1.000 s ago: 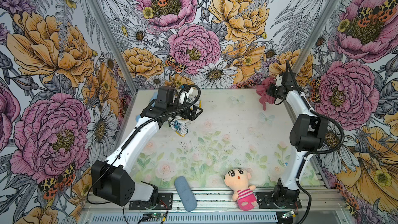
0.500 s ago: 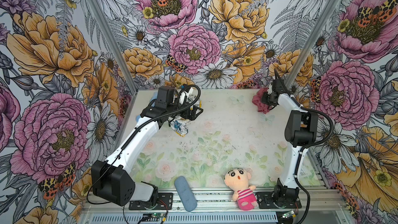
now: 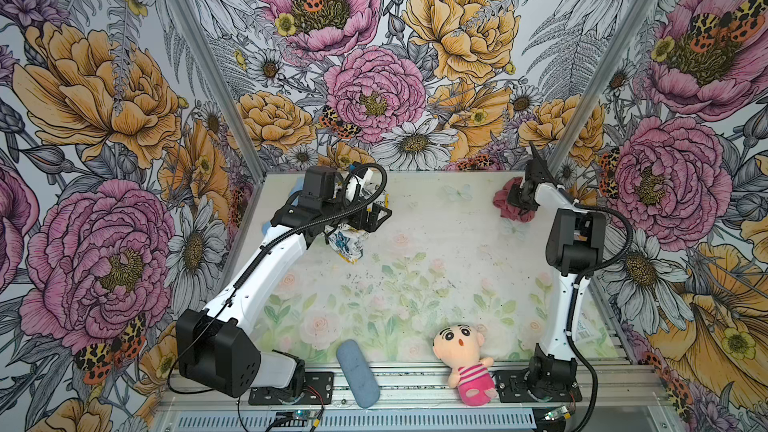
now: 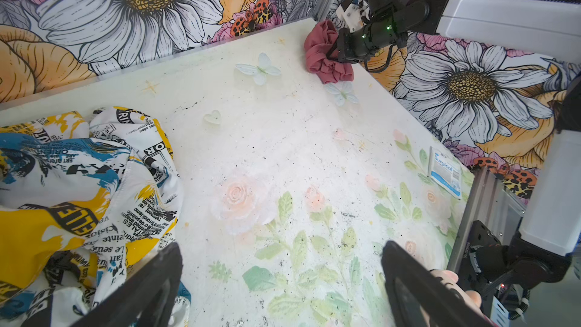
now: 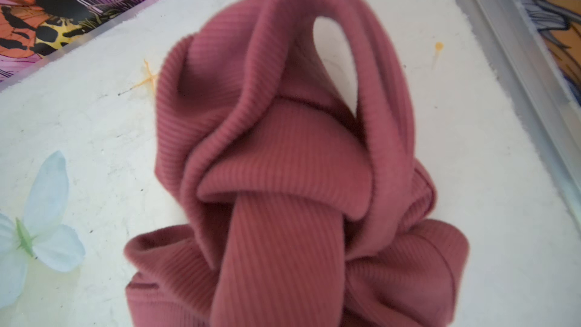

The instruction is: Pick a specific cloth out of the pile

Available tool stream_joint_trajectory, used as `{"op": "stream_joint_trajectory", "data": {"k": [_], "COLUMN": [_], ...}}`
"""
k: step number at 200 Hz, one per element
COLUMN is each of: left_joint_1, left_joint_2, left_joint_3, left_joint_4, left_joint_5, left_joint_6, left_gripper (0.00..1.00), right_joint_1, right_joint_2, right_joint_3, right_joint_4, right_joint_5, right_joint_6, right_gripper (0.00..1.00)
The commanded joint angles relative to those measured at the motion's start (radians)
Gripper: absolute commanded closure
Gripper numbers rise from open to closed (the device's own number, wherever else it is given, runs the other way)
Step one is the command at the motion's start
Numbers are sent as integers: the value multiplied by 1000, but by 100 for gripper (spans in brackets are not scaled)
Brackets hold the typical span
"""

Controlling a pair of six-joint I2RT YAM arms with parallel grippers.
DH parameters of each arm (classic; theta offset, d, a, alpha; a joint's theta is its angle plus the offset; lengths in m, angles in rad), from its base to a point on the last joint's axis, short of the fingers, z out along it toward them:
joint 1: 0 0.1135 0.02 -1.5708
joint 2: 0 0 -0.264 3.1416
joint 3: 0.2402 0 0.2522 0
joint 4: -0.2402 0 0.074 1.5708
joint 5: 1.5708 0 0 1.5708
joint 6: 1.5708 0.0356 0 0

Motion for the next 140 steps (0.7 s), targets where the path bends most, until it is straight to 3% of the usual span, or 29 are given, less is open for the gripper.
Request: {"op": "stream_joint_trajectory", "data": {"k": [1,14,38,96,140], "left_joint_1": [13,13,12,11,11], "left_joint_2": [-11,-10,-12,-26,-26], "left_joint_3": [-10,-9,-9,-7,-9], "left_joint_4": [34,35,34,35,36], "left_joint_5": [9,12,14,4,3], "left_joint_6": [-6,-7,-9,-17,-15], "left_gripper": [1,1,1,1,1], "right_joint_1": [6,6,6,6,7], "right_joint_2": [-6,-26,-63,-143,-174], "right_joint_3": [-12,-19,-28,-49,-52], "right_joint_4": [-33,-32,-32,-32,-33], "right_joint_5": [53,68,77,61,49], "right_joint_6": [-18,-20,-14,-14,-11], "right_gripper": [83,63,44,28,25]}}
